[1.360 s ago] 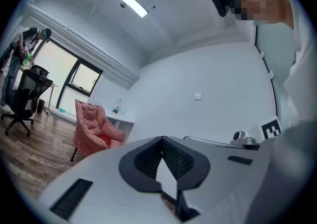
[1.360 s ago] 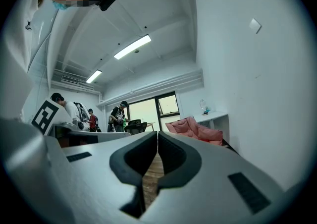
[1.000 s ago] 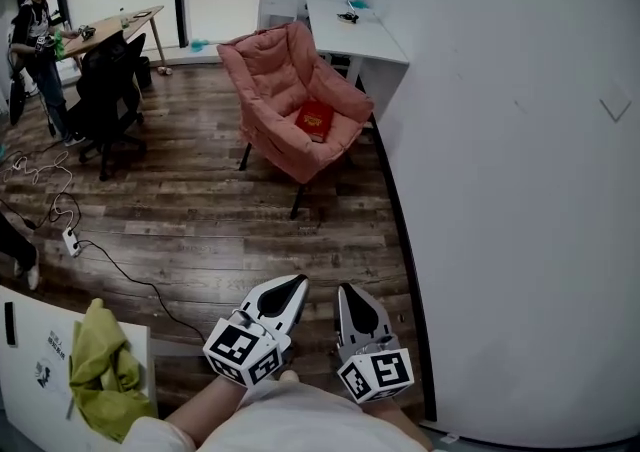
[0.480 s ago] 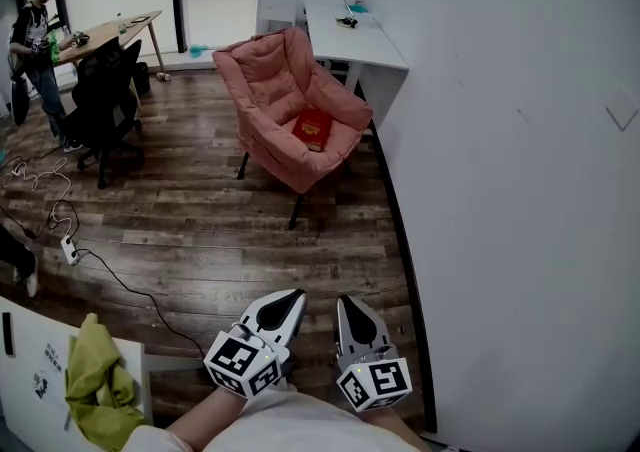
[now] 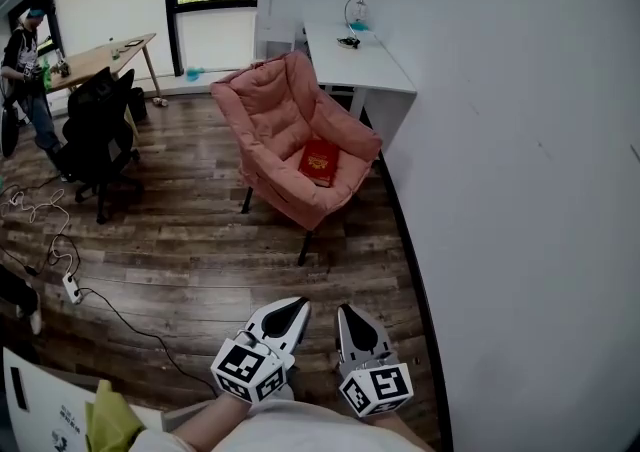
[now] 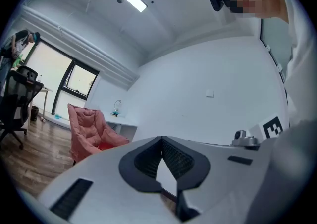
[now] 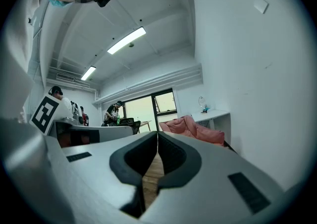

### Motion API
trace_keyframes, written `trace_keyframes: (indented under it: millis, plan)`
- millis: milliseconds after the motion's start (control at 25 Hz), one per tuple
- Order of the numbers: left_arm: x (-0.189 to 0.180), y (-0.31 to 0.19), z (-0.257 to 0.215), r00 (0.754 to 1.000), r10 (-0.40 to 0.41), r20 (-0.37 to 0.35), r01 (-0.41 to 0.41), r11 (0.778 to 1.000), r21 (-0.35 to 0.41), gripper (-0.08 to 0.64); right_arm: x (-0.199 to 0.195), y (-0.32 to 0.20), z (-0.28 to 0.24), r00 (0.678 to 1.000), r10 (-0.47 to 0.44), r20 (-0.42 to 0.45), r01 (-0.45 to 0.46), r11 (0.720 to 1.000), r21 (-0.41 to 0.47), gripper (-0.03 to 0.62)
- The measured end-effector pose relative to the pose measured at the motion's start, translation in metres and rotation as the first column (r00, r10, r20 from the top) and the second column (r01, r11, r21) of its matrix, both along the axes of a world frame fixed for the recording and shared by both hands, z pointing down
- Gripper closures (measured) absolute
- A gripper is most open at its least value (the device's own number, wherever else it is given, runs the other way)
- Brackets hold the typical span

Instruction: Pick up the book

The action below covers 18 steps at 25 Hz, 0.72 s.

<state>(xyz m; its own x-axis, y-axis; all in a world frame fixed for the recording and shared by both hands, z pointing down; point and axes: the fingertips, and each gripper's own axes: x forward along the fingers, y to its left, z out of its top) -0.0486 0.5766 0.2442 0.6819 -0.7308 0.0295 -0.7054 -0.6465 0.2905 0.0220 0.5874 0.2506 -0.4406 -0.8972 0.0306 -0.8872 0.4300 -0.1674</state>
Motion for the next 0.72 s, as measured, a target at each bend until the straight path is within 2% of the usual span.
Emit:
trace_keyframes:
  millis: [320,720]
  plan:
    - [-0.030,-0.093,-0.014,1.000,0.009,0.009,-0.010,0.999,0.032,0.557,-0.031,-0.088,-0.013,0.999,0.026,0.025,-0.027,0.999,0.032,0.565]
    - [-0.034,-0.137,-0.004,1.000,0.028,-0.011,-0.028,0.999,-0.023,0.557,-0.032,-0.138,-0.001,0.998,0.040,0.053,-0.039,0.999,-0.012,0.565]
